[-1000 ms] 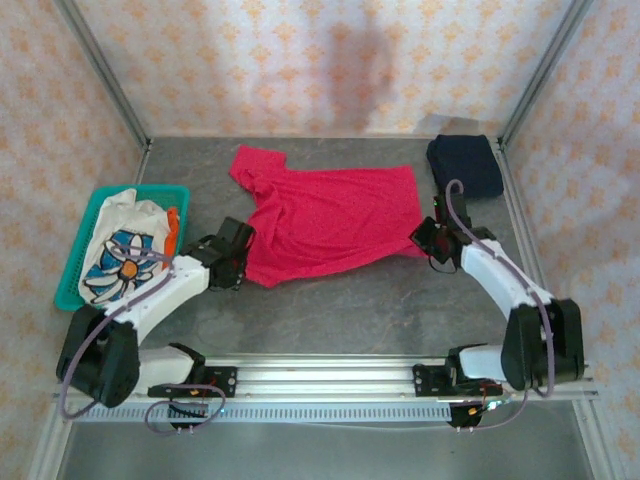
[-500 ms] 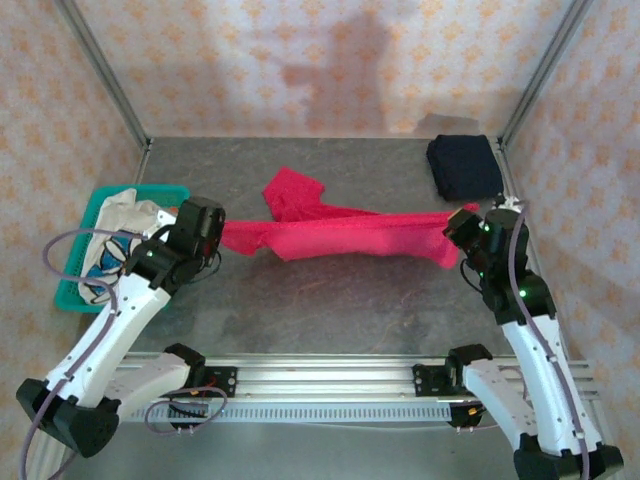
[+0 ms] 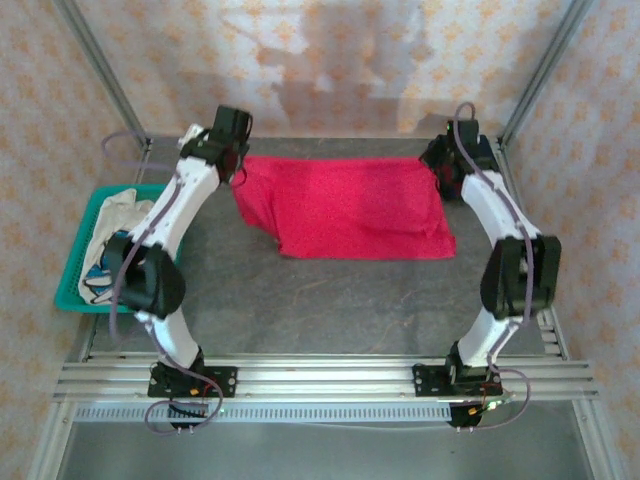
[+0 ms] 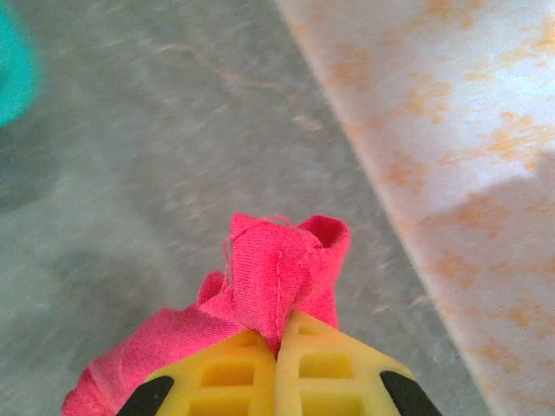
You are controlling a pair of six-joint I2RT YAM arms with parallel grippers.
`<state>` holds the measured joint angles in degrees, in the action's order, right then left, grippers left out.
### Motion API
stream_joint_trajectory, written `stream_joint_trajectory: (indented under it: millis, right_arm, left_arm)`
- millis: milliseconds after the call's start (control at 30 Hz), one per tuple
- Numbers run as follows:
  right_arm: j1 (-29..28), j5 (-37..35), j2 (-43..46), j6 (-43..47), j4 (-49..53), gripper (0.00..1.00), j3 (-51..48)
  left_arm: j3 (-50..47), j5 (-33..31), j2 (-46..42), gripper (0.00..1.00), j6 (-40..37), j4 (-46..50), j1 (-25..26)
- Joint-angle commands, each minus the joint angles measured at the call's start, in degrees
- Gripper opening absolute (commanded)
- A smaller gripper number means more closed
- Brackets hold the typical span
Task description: Fold and stack the t-shirts
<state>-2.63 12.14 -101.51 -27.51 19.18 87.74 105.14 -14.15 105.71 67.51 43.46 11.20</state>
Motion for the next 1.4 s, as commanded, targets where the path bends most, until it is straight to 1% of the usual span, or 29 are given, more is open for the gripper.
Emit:
stream_joint_trajectory:
  millis: [0,100,167,200,267,333,400,467,567,633,733,867,933,1000,1100,1233,1367]
  right_arm:
    - [1.21,2.53,-3.89,0.95,-3.86,0.0,12.77]
    - [1.57,4.52,-4.2,0.56,-5.7,0.0,20.23]
    - [1.75,5.23,-2.71,1.15,-5.97,0.0,23.85]
    - [1.92,5.35,-1.43,1.65,-6.27,0.0,25.0]
    - [2.17,5.67,2.49,2.57,-8.35,0.0,24.51]
    - [2.62,6.21,6.64,3.12,-10.37,0.0,22.75]
    - [3.44,7.37,10.69,3.3,-11.25,0.0,19.86]
    - [4.19,9.06,14.16,3.37,-11.48,0.0,15.74]
    - [4.57,11.86,19.14,4.54,-11.66,0.0,5.63]
    - [4.57,14.3,22.75,5.28,-11.79,0.0,-2.49]
    - [4.58,17.09,29.01,6.2,-11.12,0.0,-16.36]
    - [4.51,21.04,37.45,5.74,-9.25,0.0,-35.7]
    - [4.48,22.48,39.91,6.06,-6.87,0.0,-42.66]
    - [4.48,23.73,41.76,5.38,-5.26,0.0,-48.74]
    - [4.42,23.66,43.39,4.68,-2.79,0.0,-54.07]
    - [4.39,23.3,43.64,1.05,-0.88,0.0,-57.38]
    - [4.39,19.02,43.46,0.12,6.79,0.0,-57.13]
  left_arm:
    - [20.01,-1.32,9.45,0.0,-6.29,6.07,-1.43]
    - [41.8,-1.21,18.25,0.0,-8.94,11.44,-2.25]
    - [53.45,-0.1,21.83,0.0,-10.29,12.68,-3.01]
    - [57.04,0.74,22.29,0.0,-10.61,12.51,-3.69]
    - [58.02,1.35,19.89,0.0,-11.61,11.06,-4.33]
    - [54.65,0.36,14.9,0.0,-13.39,9.76,-4.7]
    - [46.1,-1.17,7.53,0.0,-15.81,7.32,-4.79]
    - [33.41,-2.98,-1.57,0.0,-17.55,2.51,-4.96]
    - [12.78,-5.51,-14.27,0.0,-19.74,-4.77,-4.96]
    - [1.47,-6.33,-20.92,0.0,-19.96,-5.87,-4.96]
    - [-16.76,-5.07,-30.68,0.0,-18.53,-7.95,-4.9]
    - [-40.62,-1.3,-42.61,0.0,-12.83,-7.35,-4.7]
    - [-50.44,1.22,-47.03,0.0,-10.6,-7.33,-4.48]
    - [-57.55,3.98,-49.88,0.0,-9.33,-6.43,-4.14]
    - [-63.62,6.25,-50.61,0.0,-7.6,-5.32,-2.9]
    - [-68.13,6.25,-48.77,0.0,-4.78,-6.67,-0.23]
    - [-69.18,4.66,-46.27,0.0,-2.96,-5.23,2.19]
